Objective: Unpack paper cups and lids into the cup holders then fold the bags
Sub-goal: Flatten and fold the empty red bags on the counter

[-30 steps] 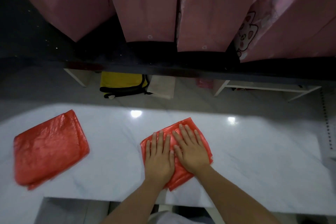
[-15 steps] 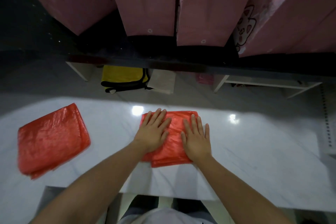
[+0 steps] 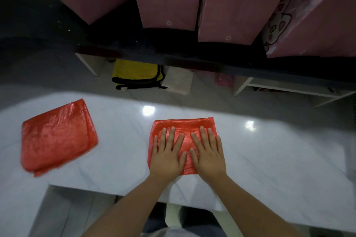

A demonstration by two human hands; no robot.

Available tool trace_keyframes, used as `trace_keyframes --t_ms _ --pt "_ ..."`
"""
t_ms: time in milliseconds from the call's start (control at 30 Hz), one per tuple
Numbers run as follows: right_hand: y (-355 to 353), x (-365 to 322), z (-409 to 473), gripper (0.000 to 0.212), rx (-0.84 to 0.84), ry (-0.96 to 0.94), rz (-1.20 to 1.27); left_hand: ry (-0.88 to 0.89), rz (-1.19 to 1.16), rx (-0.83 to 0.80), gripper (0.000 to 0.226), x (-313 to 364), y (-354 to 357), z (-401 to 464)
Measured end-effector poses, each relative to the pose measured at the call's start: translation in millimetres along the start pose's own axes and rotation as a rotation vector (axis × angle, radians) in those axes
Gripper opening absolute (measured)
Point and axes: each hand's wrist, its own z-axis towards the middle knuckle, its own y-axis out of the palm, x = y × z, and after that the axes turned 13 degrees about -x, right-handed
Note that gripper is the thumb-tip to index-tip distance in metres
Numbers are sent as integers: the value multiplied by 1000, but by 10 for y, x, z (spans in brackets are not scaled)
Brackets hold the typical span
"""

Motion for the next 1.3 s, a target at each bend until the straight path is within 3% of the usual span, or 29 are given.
trace_keyframes --t_ms 167,267,367,433,500,600,733,800,867,1100,1200,1300 --pt "-155 42 -22 64 -87 -17 -8 -10 44 -130 67 -27 -122 -7" --pt "-194 77 -211 66 -138 -183 -98 0 22 -145 67 -36 -226 -156" --pt "-89 94 -538 64 -120 -370 -107 166 36 -41 63 -14 -135 -548" --pt "0 117 -719 67 -113 -444 -125 263 39 -39 76 -38 33 -861" --pt "71 123 -822 75 -135 -510 -166 254 99 -95 88 -101 182 -1135" --pt "117 23 -877 85 -201 -567 -257 167 204 -158 81 -195 205 -1409" --pt "150 -295 -879 89 -285 -611 -318 91 252 -199 69 -351 125 -1632" --pt "135 -505 -852 82 -257 -631 -294 94 295 -139 49 -440 73 -1736" --pt "117 -732 -806 72 -190 -660 -271 45 285 -137 46 -538 -62 -1806" --pt "-12 -1313 -502 83 -260 -588 -244 -40 202 -132 88 -1029 -492 -1915" --pt "-140 -1494 -313 74 -217 -543 -158 -29 231 -100 93 -1280 -728 -1823" --pt "-385 -1793 -163 63 -31 -525 -63 15 276 40 87 -1551 -1049 -1657"
